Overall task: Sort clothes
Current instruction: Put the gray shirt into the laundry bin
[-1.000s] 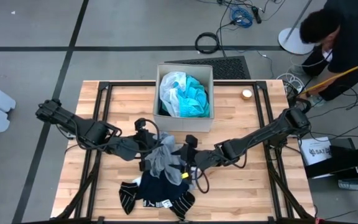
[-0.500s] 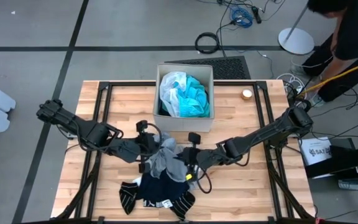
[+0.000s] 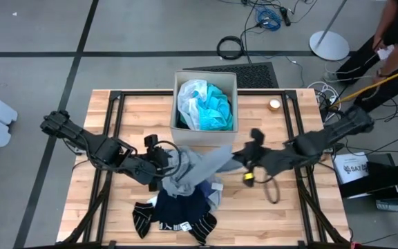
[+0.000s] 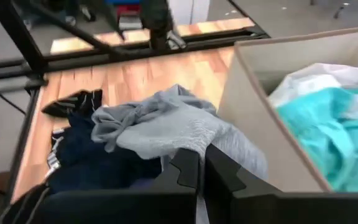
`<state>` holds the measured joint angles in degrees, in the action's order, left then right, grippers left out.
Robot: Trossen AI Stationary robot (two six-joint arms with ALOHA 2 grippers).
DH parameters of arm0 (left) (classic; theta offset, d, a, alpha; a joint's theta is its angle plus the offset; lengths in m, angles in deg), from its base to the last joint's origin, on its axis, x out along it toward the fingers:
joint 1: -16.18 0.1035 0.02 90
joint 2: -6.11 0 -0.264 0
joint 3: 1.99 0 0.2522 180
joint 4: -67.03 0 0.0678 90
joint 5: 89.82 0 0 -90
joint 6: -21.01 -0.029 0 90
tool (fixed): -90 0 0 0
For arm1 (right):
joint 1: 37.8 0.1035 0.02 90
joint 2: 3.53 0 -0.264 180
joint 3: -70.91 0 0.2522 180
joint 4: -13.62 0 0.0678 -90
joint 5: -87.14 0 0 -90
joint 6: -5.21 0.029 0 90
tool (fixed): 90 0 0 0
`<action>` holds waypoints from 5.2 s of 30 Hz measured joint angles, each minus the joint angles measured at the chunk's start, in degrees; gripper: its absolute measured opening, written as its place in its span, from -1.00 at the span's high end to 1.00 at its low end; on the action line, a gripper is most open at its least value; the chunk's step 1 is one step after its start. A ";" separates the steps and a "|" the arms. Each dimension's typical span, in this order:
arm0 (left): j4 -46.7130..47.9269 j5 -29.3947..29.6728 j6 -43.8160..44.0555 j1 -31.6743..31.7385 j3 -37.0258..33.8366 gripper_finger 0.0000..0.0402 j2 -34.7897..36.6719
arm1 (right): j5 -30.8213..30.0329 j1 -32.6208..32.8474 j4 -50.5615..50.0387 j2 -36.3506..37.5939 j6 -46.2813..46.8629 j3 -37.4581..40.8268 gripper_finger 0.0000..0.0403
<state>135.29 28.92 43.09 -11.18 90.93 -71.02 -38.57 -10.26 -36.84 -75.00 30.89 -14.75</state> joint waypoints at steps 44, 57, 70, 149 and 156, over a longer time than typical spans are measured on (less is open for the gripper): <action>-28.51 -20.44 -21.37 3.77 -18.43 0.90 -15.27 | -0.26 3.82 -1.78 4.16 1.52 -0.02 1.00; -20.20 -15.33 -22.36 2.56 -6.87 0.98 -8.40 | -0.23 4.82 8.36 4.96 -10.21 0.00 1.00; -18.38 -2.23 -23.91 -2.93 -1.93 0.99 4.29 | -0.14 12.11 37.89 11.97 -42.09 0.00 1.00; -75.67 -37.61 -7.34 17.14 -18.62 0.14 -30.35 | 29.47 4.67 61.43 12.03 -65.57 -6.26 1.00; -76.05 -39.04 -5.86 17.22 -12.59 0.14 -37.32 | 29.47 4.67 61.43 12.03 -65.78 -6.25 1.00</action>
<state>59.25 -10.12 37.23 6.05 78.35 -108.34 -9.10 -5.59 24.59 -62.97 -34.89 -21.01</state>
